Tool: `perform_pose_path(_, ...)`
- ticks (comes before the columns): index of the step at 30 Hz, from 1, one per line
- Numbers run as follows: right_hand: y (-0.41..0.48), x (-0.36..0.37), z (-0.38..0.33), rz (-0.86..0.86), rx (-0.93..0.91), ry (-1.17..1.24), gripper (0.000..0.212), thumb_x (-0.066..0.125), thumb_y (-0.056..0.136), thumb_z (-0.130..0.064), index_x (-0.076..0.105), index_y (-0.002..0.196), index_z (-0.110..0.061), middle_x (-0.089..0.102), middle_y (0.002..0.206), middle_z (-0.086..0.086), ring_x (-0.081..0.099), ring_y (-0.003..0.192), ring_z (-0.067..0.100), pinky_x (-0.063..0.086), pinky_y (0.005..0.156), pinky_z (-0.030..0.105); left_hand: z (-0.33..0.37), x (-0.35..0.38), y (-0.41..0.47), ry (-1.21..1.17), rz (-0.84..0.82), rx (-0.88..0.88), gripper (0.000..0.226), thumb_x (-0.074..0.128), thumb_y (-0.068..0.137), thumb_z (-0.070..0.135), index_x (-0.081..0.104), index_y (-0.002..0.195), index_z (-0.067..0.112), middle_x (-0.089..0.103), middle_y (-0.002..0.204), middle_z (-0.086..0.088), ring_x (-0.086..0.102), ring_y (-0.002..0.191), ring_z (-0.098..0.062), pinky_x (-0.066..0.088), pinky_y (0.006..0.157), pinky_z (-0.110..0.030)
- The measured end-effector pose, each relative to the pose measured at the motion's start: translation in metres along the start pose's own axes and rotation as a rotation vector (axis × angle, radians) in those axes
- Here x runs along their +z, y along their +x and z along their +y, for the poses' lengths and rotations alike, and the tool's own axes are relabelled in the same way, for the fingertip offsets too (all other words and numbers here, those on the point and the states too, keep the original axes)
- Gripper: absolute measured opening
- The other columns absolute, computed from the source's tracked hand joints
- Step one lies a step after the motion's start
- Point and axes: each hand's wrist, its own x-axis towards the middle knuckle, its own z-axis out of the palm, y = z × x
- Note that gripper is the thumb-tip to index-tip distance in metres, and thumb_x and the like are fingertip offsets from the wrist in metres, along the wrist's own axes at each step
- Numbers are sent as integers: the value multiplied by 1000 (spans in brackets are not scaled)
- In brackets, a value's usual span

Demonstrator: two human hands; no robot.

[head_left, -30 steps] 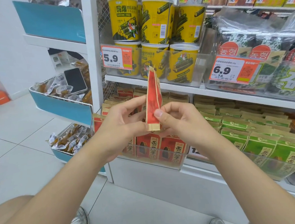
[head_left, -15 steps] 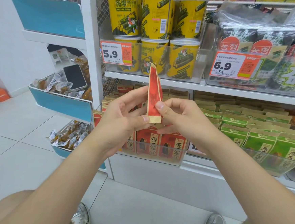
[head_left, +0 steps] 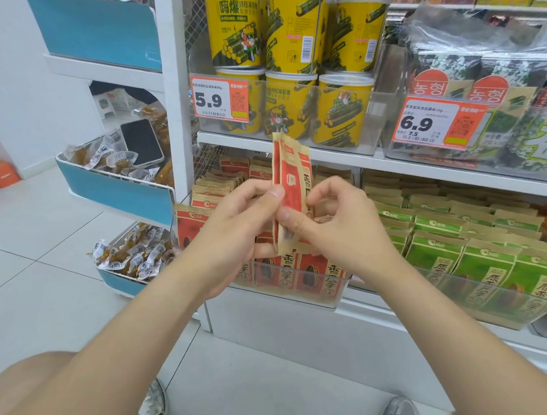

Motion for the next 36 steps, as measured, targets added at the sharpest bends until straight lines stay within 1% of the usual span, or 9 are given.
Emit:
perform_pose_path(3, -5, 2, -4, -18, -75, -110, 87, 93, 65, -70, 37, 127, -45, 78, 96, -13, 72, 101, 16, 60, 83, 41, -3, 0, 2, 64, 87, -32, 38, 61, 106, 45, 57, 108, 8, 70, 124, -30, 73, 115, -42, 63, 87, -66)
perform_pose_path(6, -4, 2, -5, -61, -107, -82, 119, 94, 70, -62, 14, 156, -42, 79, 104, -18, 74, 105, 10, 59, 97, 43, -1, -2, 2, 116, 161, -50, 37, 46, 114, 39, 66, 119, 9, 80, 113, -15, 78, 107, -37, 64, 90, -60)
perform_pose_path(9, 2, 2, -3, -17, -63, 57, 77, 75, 95, -53, 30, 154, -36, 80, 102, -18, 76, 103, 15, 59, 96, 51, 0, -4, 1, 182, 157, -77, 39, 40, 117, 33, 76, 119, 16, 82, 108, -9, 78, 105, -35, 63, 94, -57)
perform_pose_path(13, 6, -2, -9, 23, 6, 213, 13, 75, 101, -29, 70, 107, -19, 82, 92, 1, 80, 84, 18, 65, 81, 56, -2, 1, 2, 248, 225, -18, 22, 51, 114, 23, 72, 122, 26, 82, 105, 2, 80, 98, -22, 67, 81, -40)
perform_pose_path(21, -1, -3, -13, 21, 88, 355, 8, 81, 96, -20, 81, 92, -14, 82, 85, 7, 81, 81, 29, 67, 78, 56, -13, 0, -1, 768, 313, 363, 62, 84, 86, 54, 56, 138, 38, 63, 121, 30, 61, 110, 13, 54, 81, -10)
perform_pose_path(28, -5, -5, -20, -25, 50, 472, 22, 66, 105, -10, 79, 92, 2, 79, 91, 22, 80, 87, 39, 67, 80, 57, -9, -3, 1, 802, 399, 352, 49, 76, 94, 49, 67, 138, 32, 65, 103, 32, 61, 97, 21, 46, 80, 1)
perform_pose_path(30, -7, -1, -20, 11, -14, 391, 24, 69, 103, -12, 78, 85, 1, 78, 83, 21, 80, 82, 36, 66, 77, 58, -12, -1, 1, 814, 414, 387, 36, 70, 98, 41, 69, 132, 29, 65, 95, 32, 64, 96, 16, 51, 83, -6)
perform_pose_path(33, -8, 4, -20, 71, -124, 244, 27, 73, 100, -15, 76, 76, -5, 76, 72, 13, 77, 72, 31, 66, 72, 55, -20, 1, 1, 787, 379, 405, 12, 60, 104, 35, 58, 114, 28, 72, 93, 16, 72, 88, -6, 61, 81, -43)
perform_pose_path(36, -7, 7, -18, 117, -216, 145, 26, 75, 98, -19, 76, 72, -14, 73, 64, 0, 73, 62, 17, 63, 65, 34, -22, 2, 4, 688, 378, 328, 10, 58, 107, 27, 60, 97, 23, 73, 82, 8, 72, 76, -10, 60, 71, -45)
